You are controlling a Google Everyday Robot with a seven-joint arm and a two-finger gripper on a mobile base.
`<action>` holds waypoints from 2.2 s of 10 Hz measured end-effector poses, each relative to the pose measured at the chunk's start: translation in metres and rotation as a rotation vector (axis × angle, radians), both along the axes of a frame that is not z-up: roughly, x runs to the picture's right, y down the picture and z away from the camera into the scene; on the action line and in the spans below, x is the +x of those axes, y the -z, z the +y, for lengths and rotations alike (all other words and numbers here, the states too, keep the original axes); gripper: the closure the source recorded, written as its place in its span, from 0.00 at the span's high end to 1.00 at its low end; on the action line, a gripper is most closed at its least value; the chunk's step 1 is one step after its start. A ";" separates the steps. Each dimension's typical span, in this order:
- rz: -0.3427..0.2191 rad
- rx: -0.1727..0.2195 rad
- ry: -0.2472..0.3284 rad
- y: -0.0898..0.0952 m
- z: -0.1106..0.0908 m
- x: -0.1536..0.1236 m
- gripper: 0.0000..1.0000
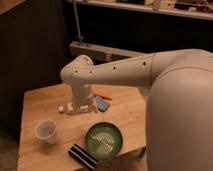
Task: Place the white sponge in the ceramic bowl
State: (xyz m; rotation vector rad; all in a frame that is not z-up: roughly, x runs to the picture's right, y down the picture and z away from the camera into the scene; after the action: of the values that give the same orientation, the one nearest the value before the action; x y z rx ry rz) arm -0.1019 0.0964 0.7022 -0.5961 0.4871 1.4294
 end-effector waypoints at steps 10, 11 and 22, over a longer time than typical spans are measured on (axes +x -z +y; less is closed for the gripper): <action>-0.343 0.179 0.205 -0.005 -0.099 0.044 0.65; -0.340 0.200 0.249 -0.009 -0.095 0.044 0.65; -0.454 0.264 0.394 -0.095 -0.059 0.077 0.65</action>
State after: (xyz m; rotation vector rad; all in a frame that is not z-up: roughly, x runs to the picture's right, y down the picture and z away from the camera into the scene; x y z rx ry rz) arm -0.0244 0.0372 0.7969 -0.5528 0.0453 0.9247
